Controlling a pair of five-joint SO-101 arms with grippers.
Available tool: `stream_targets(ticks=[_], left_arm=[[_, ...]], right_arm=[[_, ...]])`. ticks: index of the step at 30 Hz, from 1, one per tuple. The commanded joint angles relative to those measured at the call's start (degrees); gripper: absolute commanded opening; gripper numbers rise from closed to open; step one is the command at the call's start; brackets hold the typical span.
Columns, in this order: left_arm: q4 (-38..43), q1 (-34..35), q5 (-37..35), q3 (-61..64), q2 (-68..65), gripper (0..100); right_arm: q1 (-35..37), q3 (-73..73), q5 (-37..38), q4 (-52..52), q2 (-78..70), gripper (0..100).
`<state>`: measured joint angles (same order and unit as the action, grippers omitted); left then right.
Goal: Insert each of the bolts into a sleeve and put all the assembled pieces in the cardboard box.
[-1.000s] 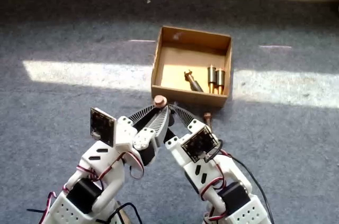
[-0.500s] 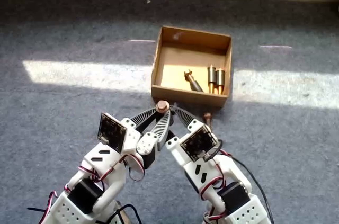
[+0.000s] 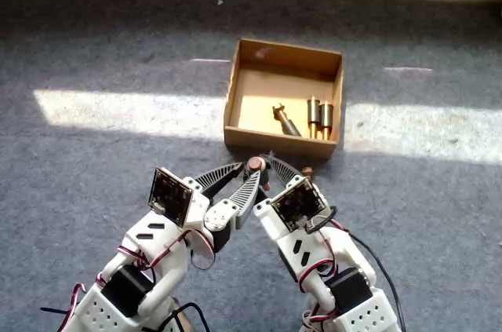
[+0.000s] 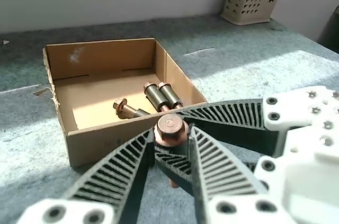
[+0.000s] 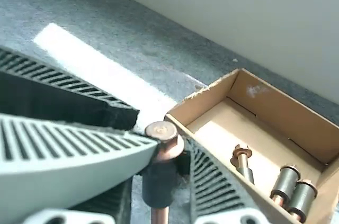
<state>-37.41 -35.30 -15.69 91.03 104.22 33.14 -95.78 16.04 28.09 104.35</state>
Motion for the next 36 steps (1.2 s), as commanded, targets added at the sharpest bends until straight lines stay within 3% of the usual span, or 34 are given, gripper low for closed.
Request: stream_targets(ticks=[1, 8, 14, 21, 24, 27, 30, 36], left_arm=[[-0.6, 0.2, 0.7, 0.1, 0.1, 13], [-5.9, 0.6, 1.0, -3.4, 0.2, 13], [-7.1, 6.5, 1.0, -6.4, 0.2, 13], [-7.4, 18.9, 1.1, -6.2, 0.2, 13], [-7.4, 25.5, 1.1, -6.0, 0.2, 9], [-7.5, 31.3, 5.8, -5.7, 0.2, 1], [-7.5, 36.2, 10.2, -2.8, 0.2, 1], [-7.3, 44.8, 11.2, 3.8, 0.2, 1]], right_arm=[[-1.2, -5.6, 0.1, 0.2, 0.8, 0.5], [-2.2, -5.6, 0.1, 2.1, 0.8, 0.5], [-6.2, -5.6, 0.1, 2.2, 0.7, 0.5], [-6.9, -5.6, 0.1, 6.1, 0.7, 0.5], [-6.9, -5.6, 0.1, 6.1, 0.7, 0.5], [-6.9, -5.6, 0.1, 6.1, 0.7, 0.5], [-6.9, -5.6, 0.1, 6.1, 0.7, 0.5], [-6.9, -5.6, 0.1, 8.6, 0.7, 0.5]])
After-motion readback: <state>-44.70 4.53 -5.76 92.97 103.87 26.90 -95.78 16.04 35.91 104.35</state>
